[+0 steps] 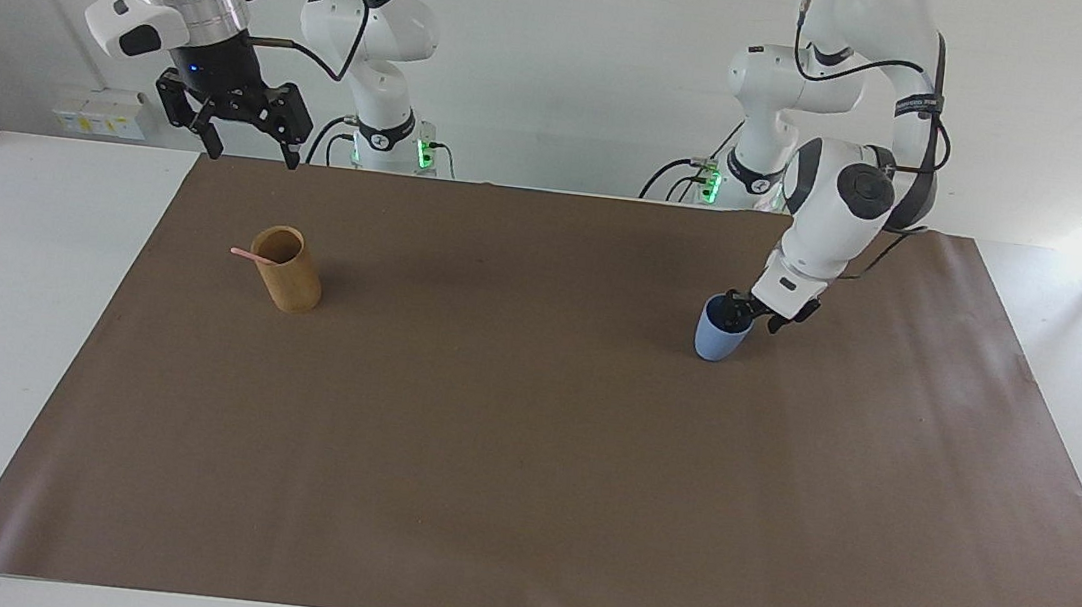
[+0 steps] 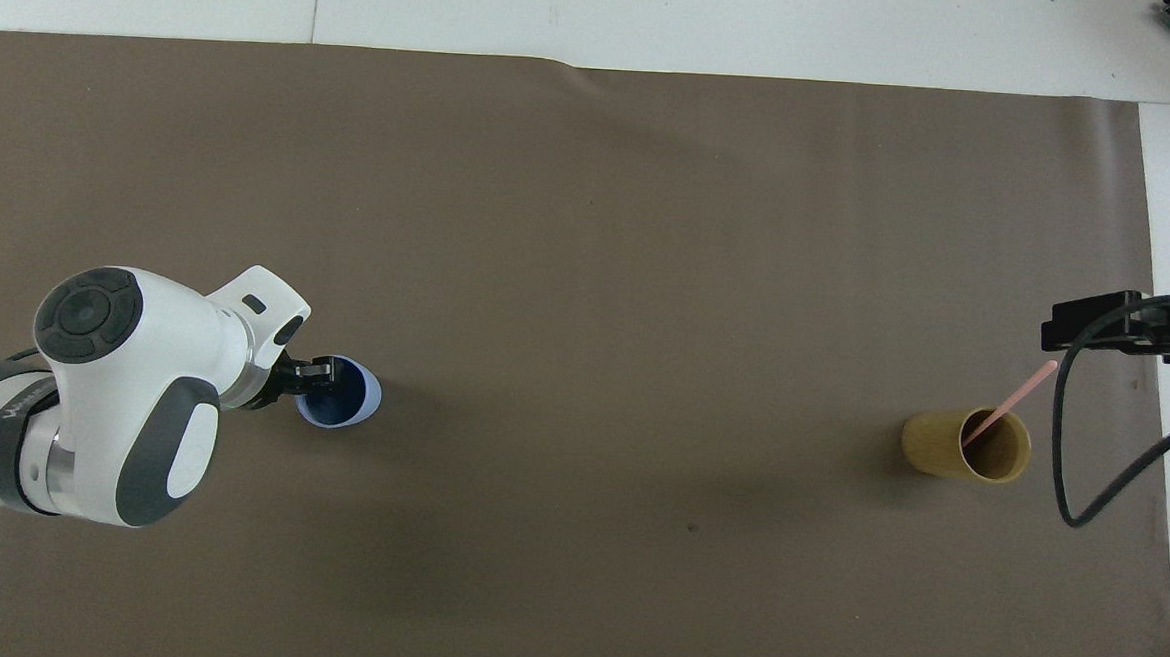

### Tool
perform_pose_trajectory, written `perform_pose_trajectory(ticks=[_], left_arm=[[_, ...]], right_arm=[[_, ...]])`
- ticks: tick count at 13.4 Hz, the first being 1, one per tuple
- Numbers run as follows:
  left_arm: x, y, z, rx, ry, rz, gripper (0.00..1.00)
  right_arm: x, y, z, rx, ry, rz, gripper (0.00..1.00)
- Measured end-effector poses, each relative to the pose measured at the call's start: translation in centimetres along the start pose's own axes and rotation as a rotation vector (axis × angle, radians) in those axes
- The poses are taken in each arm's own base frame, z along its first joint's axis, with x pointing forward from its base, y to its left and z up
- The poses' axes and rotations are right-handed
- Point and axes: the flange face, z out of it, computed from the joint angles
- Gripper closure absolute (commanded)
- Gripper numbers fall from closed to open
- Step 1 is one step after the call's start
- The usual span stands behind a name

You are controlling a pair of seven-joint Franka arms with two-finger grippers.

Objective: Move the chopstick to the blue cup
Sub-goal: 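Reach the left gripper to the blue cup and grasp its rim, then slide the blue cup toward the table center while the right gripper reaches the stick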

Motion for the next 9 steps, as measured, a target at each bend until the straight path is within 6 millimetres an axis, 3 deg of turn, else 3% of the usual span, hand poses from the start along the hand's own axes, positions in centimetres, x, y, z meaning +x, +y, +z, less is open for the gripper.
perform_pose_trajectory(ticks=[1,6,9], left_arm=[[0.0,0.0,0.0,0.000,0.000,0.000,1.00],[0.3,0.2,-0.5,-0.006,0.009,0.000,1.00],[1.6,1.4,-2.5,-0.013,0.015,0.009,1.00]], right_arm=[[0.0,0.0,0.0,0.000,0.000,0.001,0.00],[0.1,1.4,0.0,0.001,0.000,0.026,0.00],[0.6,2.3,0.2,0.003,0.031,0.043,0.00]])
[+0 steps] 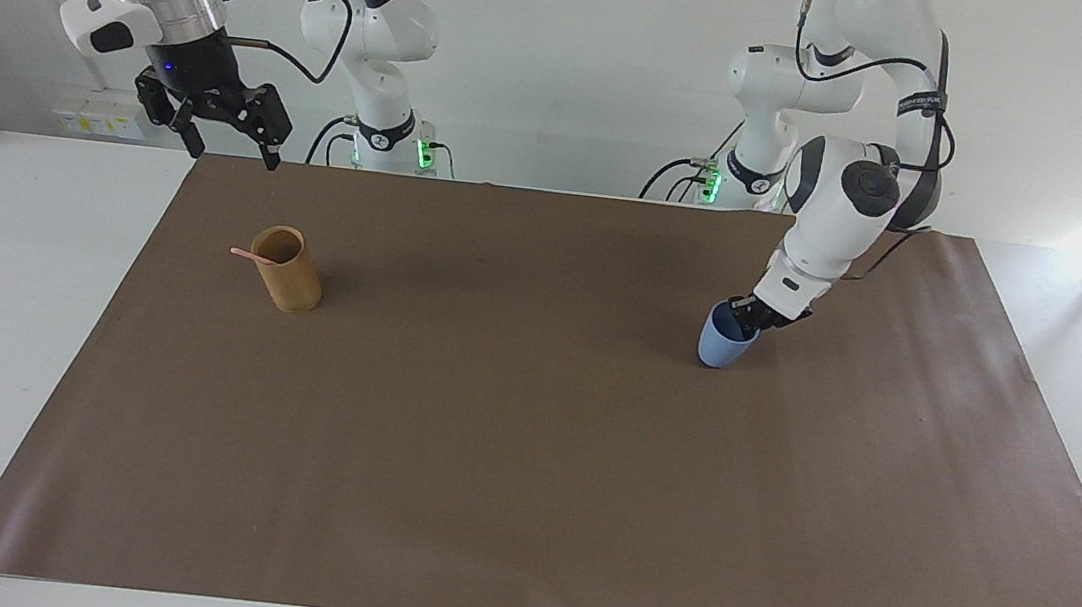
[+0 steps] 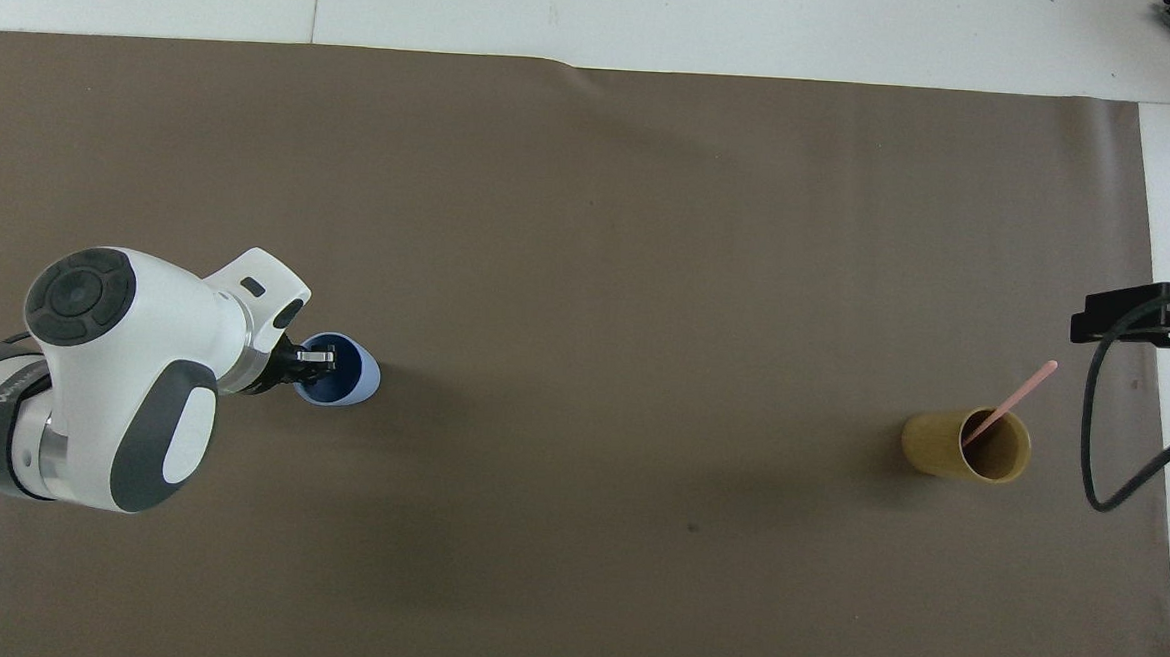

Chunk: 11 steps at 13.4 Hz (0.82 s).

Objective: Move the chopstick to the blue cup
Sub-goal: 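Slide the blue cup toward the table center while the right gripper reaches the stick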

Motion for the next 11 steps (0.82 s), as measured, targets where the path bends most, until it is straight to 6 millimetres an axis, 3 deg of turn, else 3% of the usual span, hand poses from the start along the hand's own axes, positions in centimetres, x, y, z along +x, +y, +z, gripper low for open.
perform_pose_trajectory(ticks=[2,5,9,11], left_arm=[[1.0,2.4,-2.6,-0.008,0.008,0.000,1.00],[-0.3,9.8,-3.9,-0.024,0.031,0.019,1.00],[-3.5,21.2,-2.9,-0.048,0.028,0.029,1.00],[-4.4,24.6,-1.5,-0.060,0.029,0.034,1.00]], right_arm=[[0.4,0.0,1.0,0.001,0.013,0.000,0.00],[1.4,1.1,3.9,0.003,0.057,0.020,0.00],[1.6,3.4,7.7,0.000,0.043,0.036,0.00],[1.5,3.6,9.2,0.011,0.031,0.005,0.00]])
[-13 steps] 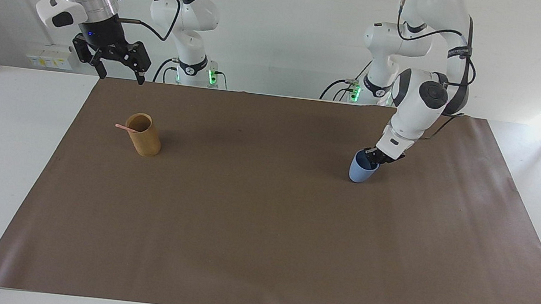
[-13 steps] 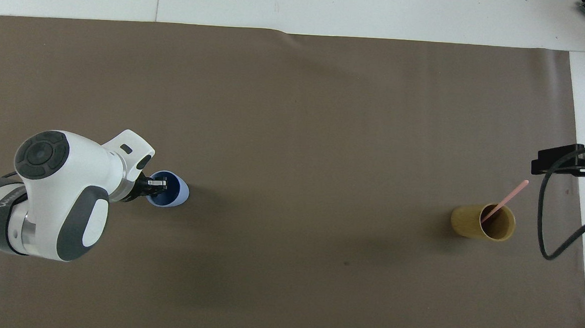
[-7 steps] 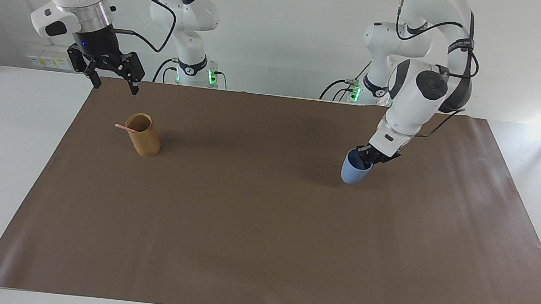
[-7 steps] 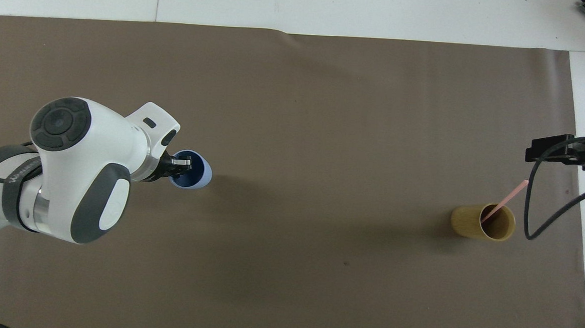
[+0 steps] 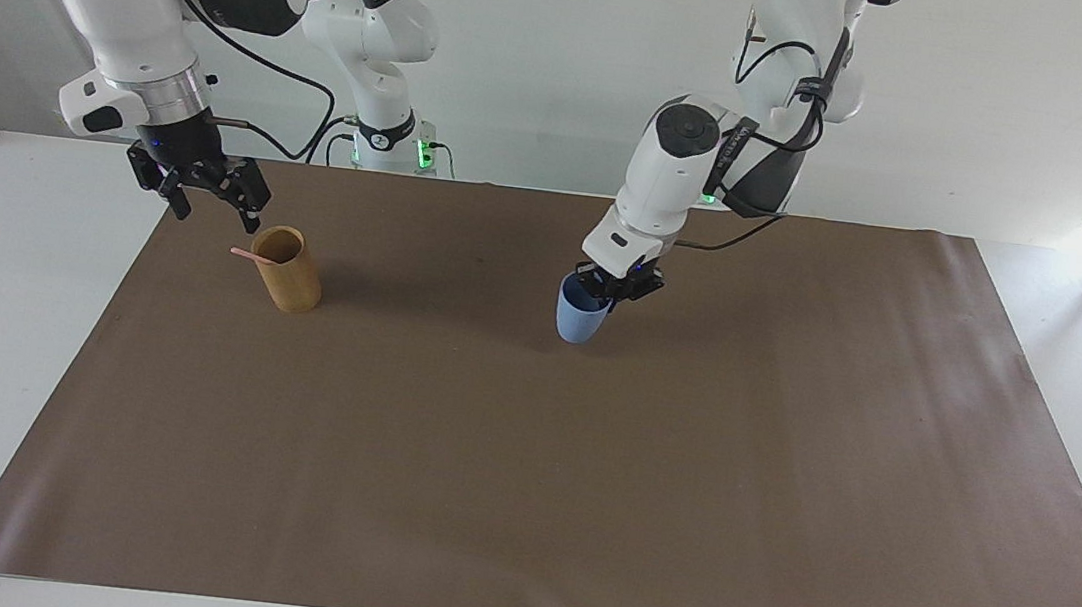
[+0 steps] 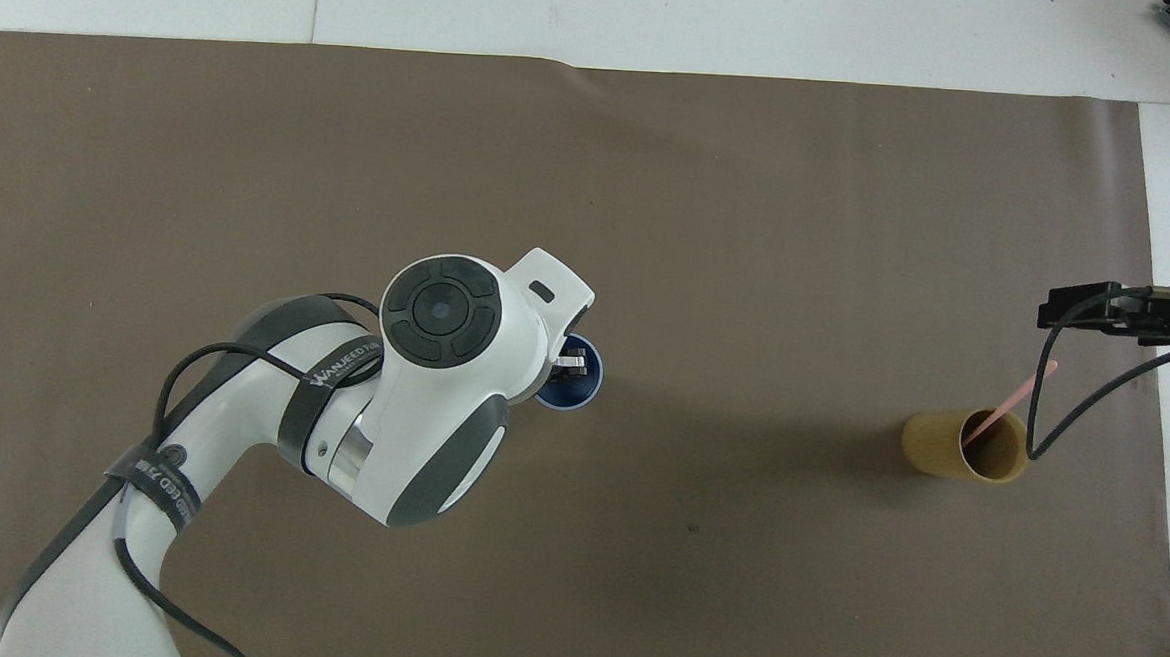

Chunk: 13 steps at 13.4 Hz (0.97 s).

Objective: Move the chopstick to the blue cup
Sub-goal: 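Slide the blue cup toward the table center while the right gripper reaches the stick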

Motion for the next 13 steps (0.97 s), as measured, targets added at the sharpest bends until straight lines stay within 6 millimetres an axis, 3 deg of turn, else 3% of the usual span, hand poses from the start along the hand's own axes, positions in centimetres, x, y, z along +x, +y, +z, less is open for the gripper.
perform_pose_trajectory(ticks=[6,7,10,12,13], left_arm=[[-0.3,1.5,2.1,-0.005,-0.002,0.017,1.00],[-0.3,1.6,2.3,-0.004,-0.004,0.019,1.00],[-0.7,2.3,3.7,0.001,-0.010,0.034,1.00],[-0.8,2.5,4.4,0.004,-0.010,0.039,1.00],[-0.7,2.5,4.5,0.005,-0.008,0.040,1.00]], right_arm=[[-0.7,3.4,5.8,0.045,-0.015,-0.036,0.00],[-0.9,3.5,6.5,0.060,-0.026,-0.028,0.04],[-1.6,3.5,8.1,0.069,-0.058,-0.038,0.26],[-2.2,3.5,9.1,0.071,-0.080,-0.052,0.47],[-2.4,3.5,9.3,0.072,-0.085,-0.054,0.64]])
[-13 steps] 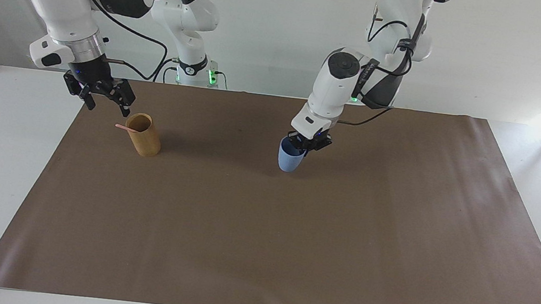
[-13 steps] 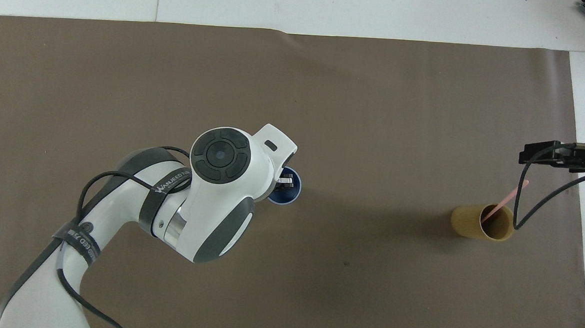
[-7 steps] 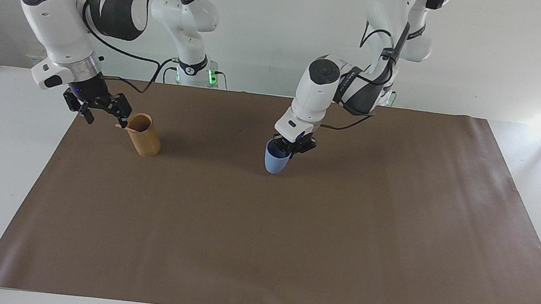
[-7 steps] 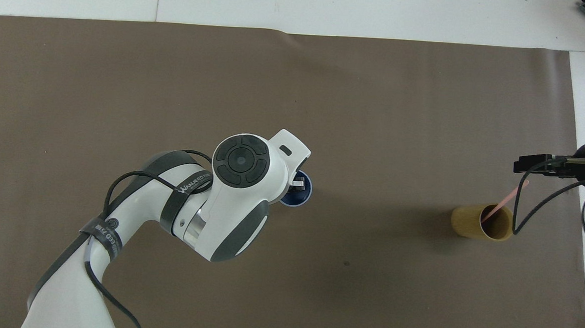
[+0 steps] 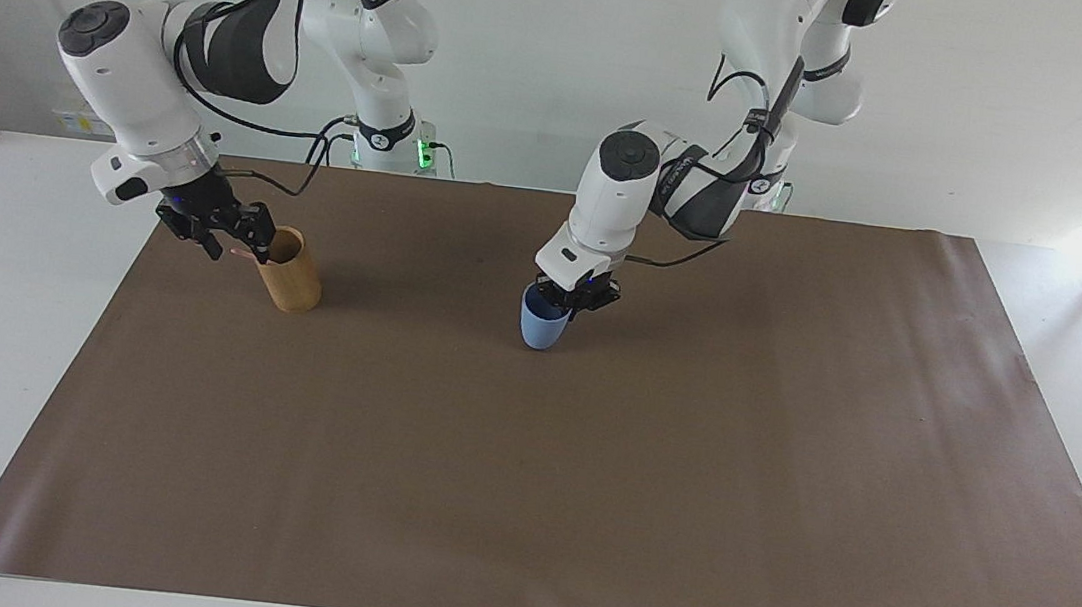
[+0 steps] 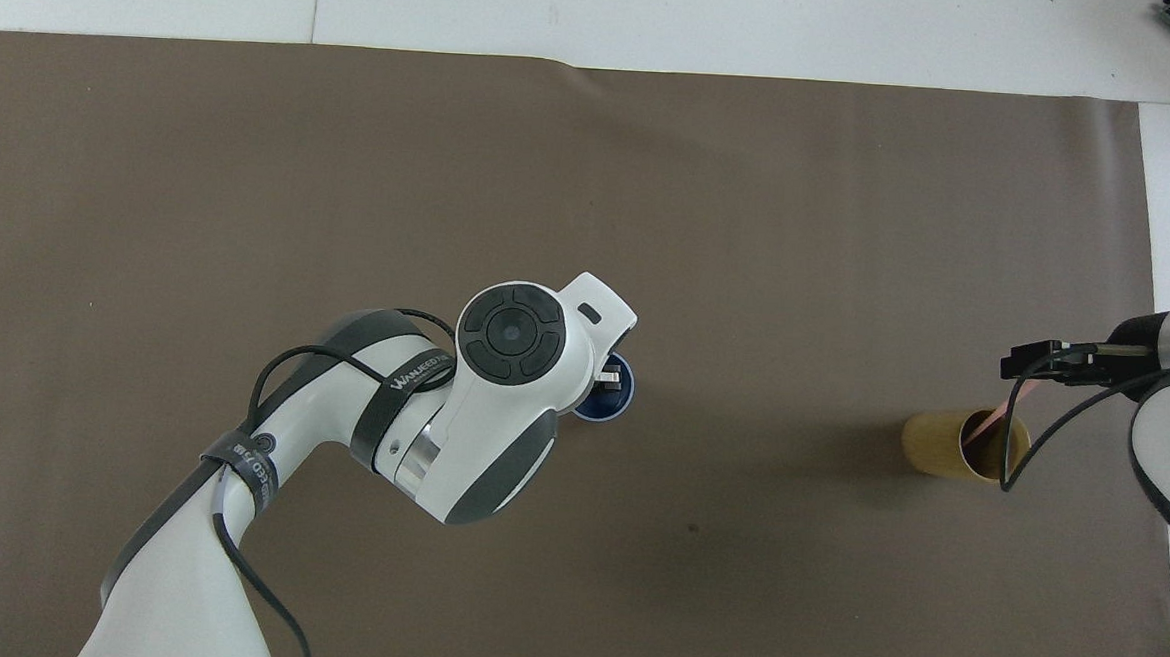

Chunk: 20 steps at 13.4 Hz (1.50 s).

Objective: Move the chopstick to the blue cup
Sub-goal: 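Slide the blue cup toward the table center while the right gripper reaches the stick, then release the blue cup with the left gripper while the right gripper lifts the stick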

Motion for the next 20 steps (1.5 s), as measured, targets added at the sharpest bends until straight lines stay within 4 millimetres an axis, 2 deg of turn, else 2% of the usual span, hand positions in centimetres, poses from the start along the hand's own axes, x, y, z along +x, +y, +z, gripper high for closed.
perform_pose_trajectory(ticks=[1,3,4,5,9,12,15,18,20], left_arm=[[0.0,0.0,0.1,0.001,0.000,0.000,0.86],[0.1,-0.1,0.5,0.007,0.000,0.003,0.46],[0.2,0.0,0.6,0.007,0.003,0.004,0.11],[0.2,0.0,0.6,0.006,0.005,0.005,0.00],[0.9,-0.5,-0.2,0.004,0.017,-0.007,0.00],[3.3,-3.5,-3.9,-0.006,0.056,-0.067,0.00],[5.8,-9.0,-8.6,0.002,0.095,-0.117,0.00],[7.6,-16.8,-12.6,0.052,0.065,-0.034,0.00],[8.6,-22.5,-14.4,0.070,0.040,0.045,0.00]], right_arm=[[-0.1,0.0,0.1,0.000,-0.002,0.000,0.77],[-0.1,0.0,0.1,0.006,0.003,0.002,0.95],[0.0,-0.1,0.0,0.020,0.006,0.009,1.00],[0.0,-0.1,0.0,0.035,0.011,0.018,1.00],[-0.1,0.7,-1.4,0.042,0.038,0.023,1.00],[0.3,0.4,-5.0,0.038,0.093,0.011,1.00],[0.5,0.0,-8.9,0.026,0.131,-0.006,1.00],[1.0,-1.1,-12.5,-0.065,0.180,-0.066,1.00],[1.2,-3.2,-13.4,-0.097,0.184,-0.110,1.00]])
